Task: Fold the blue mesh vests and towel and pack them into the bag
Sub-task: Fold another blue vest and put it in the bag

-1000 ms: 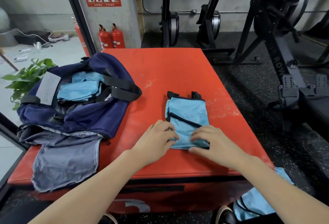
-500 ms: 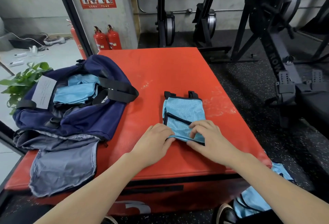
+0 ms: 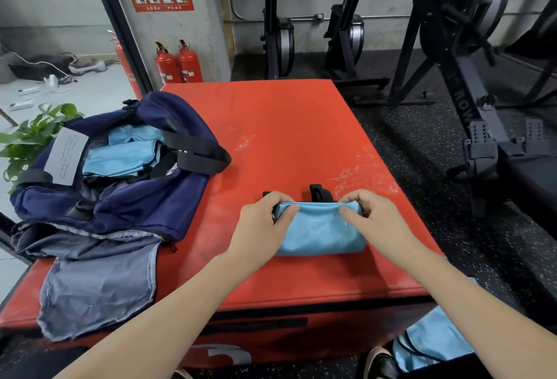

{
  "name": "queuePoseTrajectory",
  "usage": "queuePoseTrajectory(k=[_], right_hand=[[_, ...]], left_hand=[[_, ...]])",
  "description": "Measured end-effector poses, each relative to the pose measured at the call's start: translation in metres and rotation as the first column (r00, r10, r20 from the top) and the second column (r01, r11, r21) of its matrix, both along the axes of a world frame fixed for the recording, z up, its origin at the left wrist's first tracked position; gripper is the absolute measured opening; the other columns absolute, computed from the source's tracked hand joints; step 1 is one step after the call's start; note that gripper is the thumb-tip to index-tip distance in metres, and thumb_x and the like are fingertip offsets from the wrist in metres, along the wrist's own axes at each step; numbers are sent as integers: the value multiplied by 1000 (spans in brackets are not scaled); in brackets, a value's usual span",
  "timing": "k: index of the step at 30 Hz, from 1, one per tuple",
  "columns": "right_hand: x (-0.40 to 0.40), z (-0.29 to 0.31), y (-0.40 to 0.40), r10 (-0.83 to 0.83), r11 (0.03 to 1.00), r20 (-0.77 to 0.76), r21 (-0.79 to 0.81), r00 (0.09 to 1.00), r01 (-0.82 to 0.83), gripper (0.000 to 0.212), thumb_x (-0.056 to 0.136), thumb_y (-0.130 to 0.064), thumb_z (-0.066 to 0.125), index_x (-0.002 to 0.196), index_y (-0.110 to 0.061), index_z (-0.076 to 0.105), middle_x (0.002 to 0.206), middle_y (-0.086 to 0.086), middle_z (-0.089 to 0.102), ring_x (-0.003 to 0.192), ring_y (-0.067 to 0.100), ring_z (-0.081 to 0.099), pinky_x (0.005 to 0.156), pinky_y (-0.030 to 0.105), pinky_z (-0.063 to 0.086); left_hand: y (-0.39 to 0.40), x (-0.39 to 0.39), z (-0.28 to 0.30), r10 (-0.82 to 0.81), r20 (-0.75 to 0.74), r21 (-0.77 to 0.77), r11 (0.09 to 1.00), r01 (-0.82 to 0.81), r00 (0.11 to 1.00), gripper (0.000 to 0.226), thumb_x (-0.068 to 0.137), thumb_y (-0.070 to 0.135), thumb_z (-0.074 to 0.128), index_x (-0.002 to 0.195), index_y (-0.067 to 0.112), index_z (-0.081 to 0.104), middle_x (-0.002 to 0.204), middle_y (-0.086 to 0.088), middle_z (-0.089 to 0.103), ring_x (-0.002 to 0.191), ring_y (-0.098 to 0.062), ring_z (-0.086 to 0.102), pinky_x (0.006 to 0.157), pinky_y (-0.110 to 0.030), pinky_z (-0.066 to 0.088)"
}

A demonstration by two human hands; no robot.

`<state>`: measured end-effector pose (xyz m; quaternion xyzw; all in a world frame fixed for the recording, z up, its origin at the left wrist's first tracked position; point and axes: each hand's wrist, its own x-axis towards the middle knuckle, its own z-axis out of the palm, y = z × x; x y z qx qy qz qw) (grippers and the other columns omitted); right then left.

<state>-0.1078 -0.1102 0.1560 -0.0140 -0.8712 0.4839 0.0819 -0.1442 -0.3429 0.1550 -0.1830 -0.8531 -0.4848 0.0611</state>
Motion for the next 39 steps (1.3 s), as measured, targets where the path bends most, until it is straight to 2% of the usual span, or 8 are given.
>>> queuePoseTrajectory(k=[6,9,13,17,26,31,36,39], right_hand=[[-22,-14,-4,-148,982,-18,113,989,149,5,88,-32,73,88,-30,68,82,-14,68,74,-2,60,66,12,43],[-30,-25,-4,-173,940,47,305,984,151,16,91,-48,63,92,-32,65,89,-13,64,82,8,60,75,32,51],[-32,-25,-6,-187,916,79,374,979,145,21,92,-52,59,93,-31,63,91,-9,60,85,14,58,77,40,52],[-29,-23,-5,-210,909,106,388,972,154,23,89,-58,58,95,-36,61,96,-11,61,91,15,59,80,39,51],[-12,-15,-14,-345,855,186,467,920,226,49,87,-70,48,116,-31,52,108,-8,63,107,23,62,87,40,49],[-11,-10,-26,-234,923,311,368,921,111,35,83,-60,66,100,-31,57,90,-14,66,93,17,64,79,33,49],[-20,-7,-26,-108,993,433,92,895,75,45,64,-41,86,89,-7,73,75,3,68,73,18,62,70,32,46],[-20,-1,-31,34,993,480,-112,877,23,21,70,-17,82,86,-6,74,76,10,71,71,20,64,69,33,48]], left_hand=[[-1,-22,-13,122,-3,-136,983,-121,993,6,92,27,66,98,30,67,75,23,59,71,1,53,68,-20,41],[0,-27,-21,157,-29,-352,922,-158,987,11,95,32,60,104,34,66,97,17,55,91,-8,53,78,-32,47],[2,-36,-22,-33,-191,-383,923,-44,981,23,92,12,61,97,32,73,109,15,57,110,-8,46,91,-32,34],[5,-40,-20,-240,-95,-391,901,185,966,24,91,20,61,94,39,76,117,16,64,112,-3,55,104,-42,38],[19,-4,7,-43,-36,-716,698,4,998,37,97,52,43,98,28,72,92,1,66,91,-23,62,74,-33,43],[23,17,-1,-42,101,-531,843,89,994,53,98,42,46,57,9,47,51,-5,56,54,-22,60,64,-40,53],[14,22,3,-8,175,-501,860,97,984,21,91,44,57,90,30,72,65,10,63,70,-11,63,70,-34,55],[1,17,10,44,39,-489,872,-19,998,19,83,45,69,102,42,72,87,19,52,92,-4,54,81,-28,48]])
